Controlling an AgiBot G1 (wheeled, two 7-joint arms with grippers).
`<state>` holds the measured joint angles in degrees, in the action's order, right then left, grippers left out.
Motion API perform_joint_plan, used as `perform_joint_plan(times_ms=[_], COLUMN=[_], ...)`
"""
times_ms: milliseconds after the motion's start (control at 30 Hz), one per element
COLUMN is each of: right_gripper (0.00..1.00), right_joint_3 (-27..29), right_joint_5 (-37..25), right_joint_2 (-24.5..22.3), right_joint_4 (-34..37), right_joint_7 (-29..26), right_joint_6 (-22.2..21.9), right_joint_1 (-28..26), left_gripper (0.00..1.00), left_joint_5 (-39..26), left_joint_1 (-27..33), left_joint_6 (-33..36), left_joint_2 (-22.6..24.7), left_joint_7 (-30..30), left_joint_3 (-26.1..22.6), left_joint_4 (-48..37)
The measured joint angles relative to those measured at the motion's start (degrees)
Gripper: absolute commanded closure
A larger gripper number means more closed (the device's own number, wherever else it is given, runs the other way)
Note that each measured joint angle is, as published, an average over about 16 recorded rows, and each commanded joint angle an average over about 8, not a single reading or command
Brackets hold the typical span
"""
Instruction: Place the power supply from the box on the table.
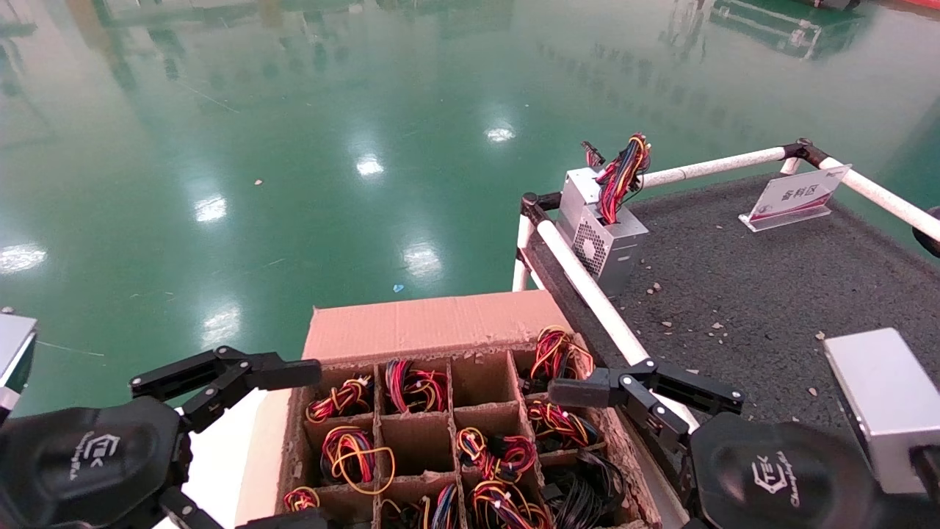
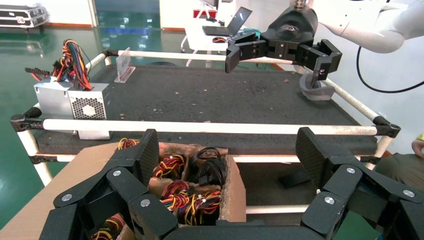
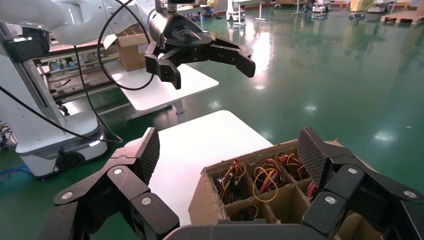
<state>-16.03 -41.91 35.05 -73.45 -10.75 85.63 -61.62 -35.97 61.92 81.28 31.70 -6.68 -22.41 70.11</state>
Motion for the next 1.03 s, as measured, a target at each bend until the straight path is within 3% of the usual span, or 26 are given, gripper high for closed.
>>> perform_joint_plan(times_ms=[1033], right_gripper=[0.00], right_joint_3=[0.0], right_joint_5=[0.0], right_joint_2=[0.0], right_joint_4=[0.0], right_joint_7=[0.0], right_joint_6=[0.0], right_joint_1=[0.0], left_gripper=[0.00], left_joint_5=[0.0], left_joint_1=[0.0], left_joint_6=[0.0], left_joint_2=[0.0], left_joint_7=[0.0], left_joint_3=[0.0], left_joint_4=[0.0])
